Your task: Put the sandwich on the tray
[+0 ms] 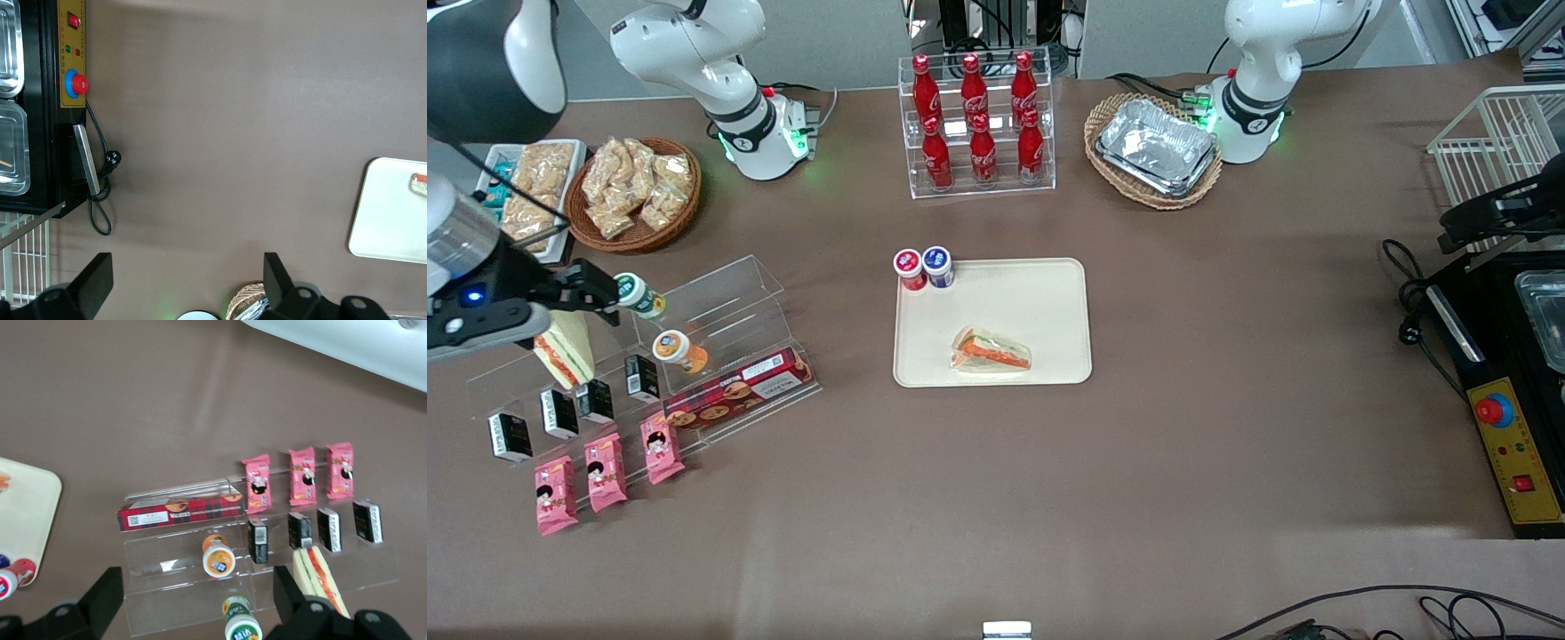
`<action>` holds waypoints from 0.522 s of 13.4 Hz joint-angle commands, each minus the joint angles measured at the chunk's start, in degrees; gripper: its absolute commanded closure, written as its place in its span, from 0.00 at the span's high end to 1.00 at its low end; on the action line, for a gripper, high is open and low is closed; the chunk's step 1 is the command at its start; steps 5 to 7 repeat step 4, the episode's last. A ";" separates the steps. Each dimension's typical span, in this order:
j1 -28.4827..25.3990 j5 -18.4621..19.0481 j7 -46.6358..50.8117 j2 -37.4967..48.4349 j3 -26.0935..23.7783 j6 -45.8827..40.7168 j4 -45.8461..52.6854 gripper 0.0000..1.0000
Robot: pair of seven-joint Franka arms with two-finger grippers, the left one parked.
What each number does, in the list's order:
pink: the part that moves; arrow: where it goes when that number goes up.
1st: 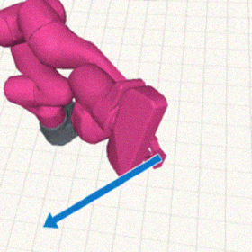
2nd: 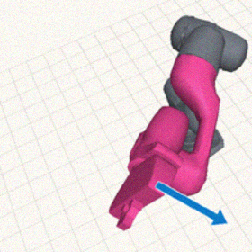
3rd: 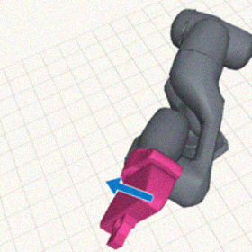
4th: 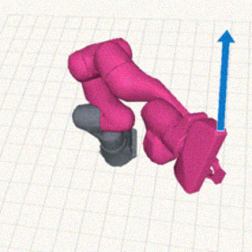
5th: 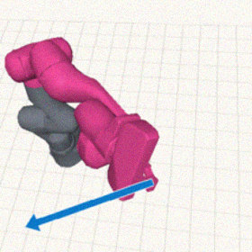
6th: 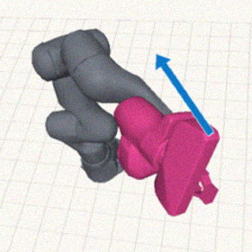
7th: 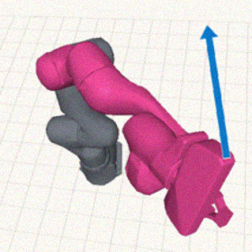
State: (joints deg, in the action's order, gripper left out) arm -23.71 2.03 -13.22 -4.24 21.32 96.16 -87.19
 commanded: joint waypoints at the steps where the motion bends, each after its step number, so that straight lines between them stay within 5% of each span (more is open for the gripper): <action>1: 4.79 -0.35 2.58 0.64 1.27 -0.45 0.97 1.00; 7: 8.77 -3.96 3.20 0.64 1.09 -0.45 1.50 1.00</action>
